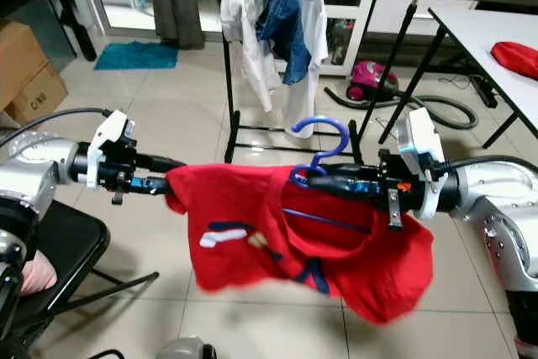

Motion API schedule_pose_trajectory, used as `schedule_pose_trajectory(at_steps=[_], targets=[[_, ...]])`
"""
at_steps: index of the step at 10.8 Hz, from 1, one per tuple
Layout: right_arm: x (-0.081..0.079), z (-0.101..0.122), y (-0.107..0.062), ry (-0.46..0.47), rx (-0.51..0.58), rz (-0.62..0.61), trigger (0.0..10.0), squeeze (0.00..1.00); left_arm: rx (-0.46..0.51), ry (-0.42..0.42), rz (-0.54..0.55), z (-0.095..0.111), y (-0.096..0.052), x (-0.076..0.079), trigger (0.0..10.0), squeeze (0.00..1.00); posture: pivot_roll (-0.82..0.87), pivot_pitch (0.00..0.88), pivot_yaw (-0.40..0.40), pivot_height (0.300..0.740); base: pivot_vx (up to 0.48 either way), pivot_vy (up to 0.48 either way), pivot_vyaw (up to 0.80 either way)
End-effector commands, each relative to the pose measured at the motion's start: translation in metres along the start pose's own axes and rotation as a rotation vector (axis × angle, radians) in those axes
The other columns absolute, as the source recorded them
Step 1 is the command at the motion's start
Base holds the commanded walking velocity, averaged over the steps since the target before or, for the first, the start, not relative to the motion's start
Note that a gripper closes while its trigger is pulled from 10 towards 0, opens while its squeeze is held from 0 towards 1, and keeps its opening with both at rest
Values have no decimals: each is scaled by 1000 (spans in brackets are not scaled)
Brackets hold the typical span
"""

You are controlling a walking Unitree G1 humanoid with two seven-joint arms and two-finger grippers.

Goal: Hang hanger

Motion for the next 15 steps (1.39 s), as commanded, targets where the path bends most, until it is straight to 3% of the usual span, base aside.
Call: schedule_pose_trajectory(at_steps=[1,5,10,15], targets=[[-1,6,0,-14,6,11,10000,0,-19,24,-16,4,0,0,0,0,-26,0,41,740,0,0,0],[-1,5,1,-12,7,6,10000,0,-53,-2,-14,-1,-1,0,0,0,-23,0,41,740,0,0,0],[0,4,0,-17,8,-13,10000,0,10,-3,25,2,-12,-2,0,0,-19,0,42,740,0,0,0],[1,2,-5,-19,4,-49,10000,0,123,-34,134,-8,-49,4,0,0,-15,0,49,740,0,0,0]])
Point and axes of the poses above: a point about 5 cm out from each wrist's last joint towards the gripper, its own y axis pointing out of the wrist towards the gripper, its own z axis along the axis of the wrist's last joint, x = y × z, the point moved 3 cm from there along y, pointing out of the wrist towards the gripper, and after that the axes turned 14 degrees about -y, right-handed, at the moved point
